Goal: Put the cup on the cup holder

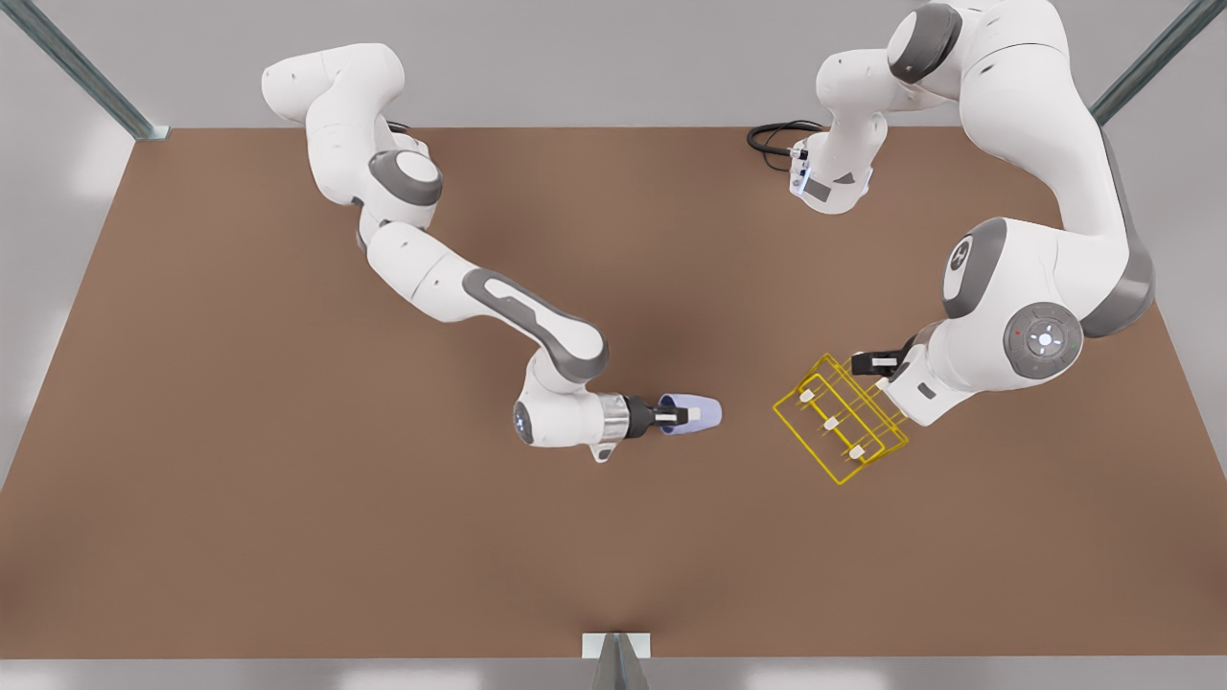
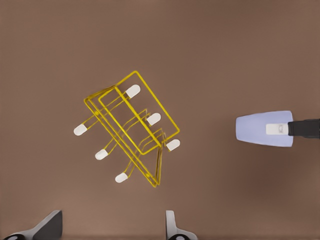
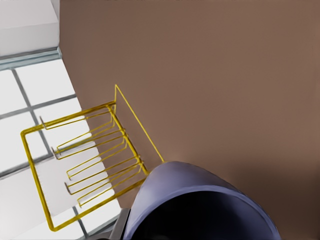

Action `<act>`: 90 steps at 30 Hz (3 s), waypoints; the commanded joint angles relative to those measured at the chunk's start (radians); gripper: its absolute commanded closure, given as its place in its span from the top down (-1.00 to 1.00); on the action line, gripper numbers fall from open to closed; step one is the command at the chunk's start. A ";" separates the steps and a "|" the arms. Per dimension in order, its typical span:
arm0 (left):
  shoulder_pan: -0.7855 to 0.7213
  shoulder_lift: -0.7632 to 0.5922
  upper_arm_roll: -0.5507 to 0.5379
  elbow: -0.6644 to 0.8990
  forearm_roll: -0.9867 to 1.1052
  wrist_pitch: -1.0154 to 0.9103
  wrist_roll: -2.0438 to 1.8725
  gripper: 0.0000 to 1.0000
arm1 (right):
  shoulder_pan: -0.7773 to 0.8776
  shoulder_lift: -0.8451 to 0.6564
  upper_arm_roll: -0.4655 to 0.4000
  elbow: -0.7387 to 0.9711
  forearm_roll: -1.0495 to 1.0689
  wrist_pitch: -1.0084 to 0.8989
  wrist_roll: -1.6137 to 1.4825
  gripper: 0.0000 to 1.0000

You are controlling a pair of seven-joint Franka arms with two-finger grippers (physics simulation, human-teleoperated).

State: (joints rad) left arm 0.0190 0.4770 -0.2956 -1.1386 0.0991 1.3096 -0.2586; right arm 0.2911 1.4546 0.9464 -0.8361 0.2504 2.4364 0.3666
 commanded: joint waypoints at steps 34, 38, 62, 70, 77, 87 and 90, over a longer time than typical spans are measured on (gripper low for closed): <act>-0.323 0.315 0.010 -0.067 0.019 0.648 -2.268 1.00 | -0.633 -0.217 0.121 -0.679 -0.246 -0.049 -0.008 1.00; -0.336 0.328 0.010 -0.084 0.037 0.671 -2.303 1.00 | -0.765 -0.807 -0.181 -0.928 -0.246 -0.266 -0.121 1.00; -0.404 0.365 0.009 -0.208 0.195 0.778 -2.377 1.00 | -0.326 -1.274 -0.893 -0.655 -0.290 -0.991 -0.413 1.00; -0.407 0.371 0.007 -0.201 0.198 0.793 -2.349 1.00 | -0.314 -1.258 -0.887 -0.629 -0.352 -0.821 -0.385 1.00; -0.409 0.382 0.009 -0.205 0.198 0.807 -2.332 1.00 | -0.331 -1.238 -0.887 -0.633 -0.347 -0.803 -0.391 1.00; -0.418 0.422 0.007 -0.197 0.237 0.849 -2.318 1.00 | -0.353 -1.234 -0.887 -0.633 -0.339 -0.795 -0.402 1.00; -0.422 0.428 0.007 -0.196 0.238 0.850 -2.318 1.00 | -0.371 -1.237 -0.885 -0.633 -0.336 -0.800 -0.405 1.00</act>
State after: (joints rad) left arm -0.4017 0.9043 -0.2882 -1.3361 0.3312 2.1507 -2.5643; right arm -0.0790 0.2190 0.0609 -1.4700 -0.0880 1.6342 -0.0151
